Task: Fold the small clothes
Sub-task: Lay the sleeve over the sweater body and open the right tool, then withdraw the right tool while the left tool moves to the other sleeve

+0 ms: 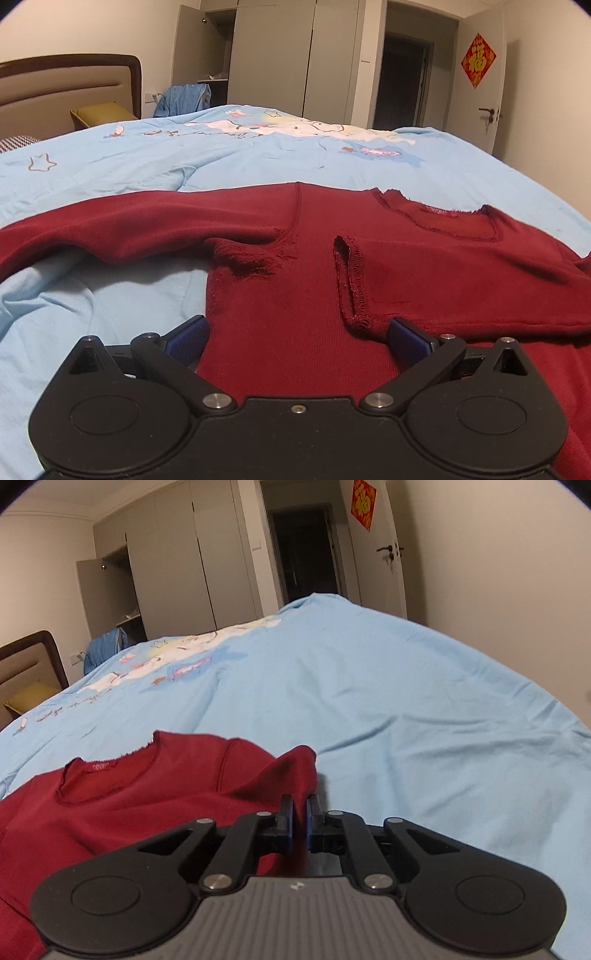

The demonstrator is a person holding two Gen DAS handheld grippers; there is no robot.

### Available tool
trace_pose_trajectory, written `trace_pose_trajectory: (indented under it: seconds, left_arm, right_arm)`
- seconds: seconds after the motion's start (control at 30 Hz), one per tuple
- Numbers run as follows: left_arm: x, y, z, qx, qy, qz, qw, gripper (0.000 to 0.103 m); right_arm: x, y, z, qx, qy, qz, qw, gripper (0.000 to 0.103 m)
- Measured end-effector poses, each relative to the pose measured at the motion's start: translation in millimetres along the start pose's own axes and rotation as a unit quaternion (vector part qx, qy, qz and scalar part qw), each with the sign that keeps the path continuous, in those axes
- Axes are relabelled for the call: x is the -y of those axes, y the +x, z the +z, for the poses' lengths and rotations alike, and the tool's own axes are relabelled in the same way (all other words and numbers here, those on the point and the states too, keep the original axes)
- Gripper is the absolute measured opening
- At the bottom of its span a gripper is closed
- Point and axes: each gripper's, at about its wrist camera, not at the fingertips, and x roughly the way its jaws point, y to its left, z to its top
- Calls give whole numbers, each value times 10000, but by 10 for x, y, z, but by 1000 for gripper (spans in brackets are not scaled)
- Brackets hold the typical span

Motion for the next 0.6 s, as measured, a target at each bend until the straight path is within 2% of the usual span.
trace_pose_trajectory:
  seconds: [0.13,0.17,0.2,0.27,0.37,0.43,0.5,0.53,0.57,0.6]
  left_arm:
    - [5,3,0,0,-13,-7,10000,103]
    - [9,3,-1,-1,-14,-8,10000,103]
    - [11,3,-2,0,-13,-7,10000,103]
    - [8,3,-2,2,-17,-8,10000,103]
    - [9,3,-2,2,-13,-5,10000,103]
    - [6,2,-2,1,-16,-8,10000,103]
    - [6,2,-2,2,-17,-9,10000,103]
    - [6,3,-2,2,-19,-10,10000,103]
    - [6,2,-2,2,-18,-10,10000,103]
    - [10,3,-1,3,-20,-12,10000,103]
  right_arm:
    - [95,-143,-42,73,334,162,9993,18]
    - [111,-205,-54,78,348,223,9991,26]
    - [116,-270,-67,98,328,296,9990,38]
    - [138,-432,-120,135,269,461,9985,47]
    - [144,-582,-209,-47,294,884,9956,52]
    - [170,-596,-278,-246,463,1039,9932,52]
    - [211,-577,-335,-373,727,1138,9901,44]
    - [225,-568,-358,-396,816,1175,9889,25]
    - [228,-573,-375,-372,846,1132,9893,17]
    - [227,-602,-377,-310,819,1119,9899,13]
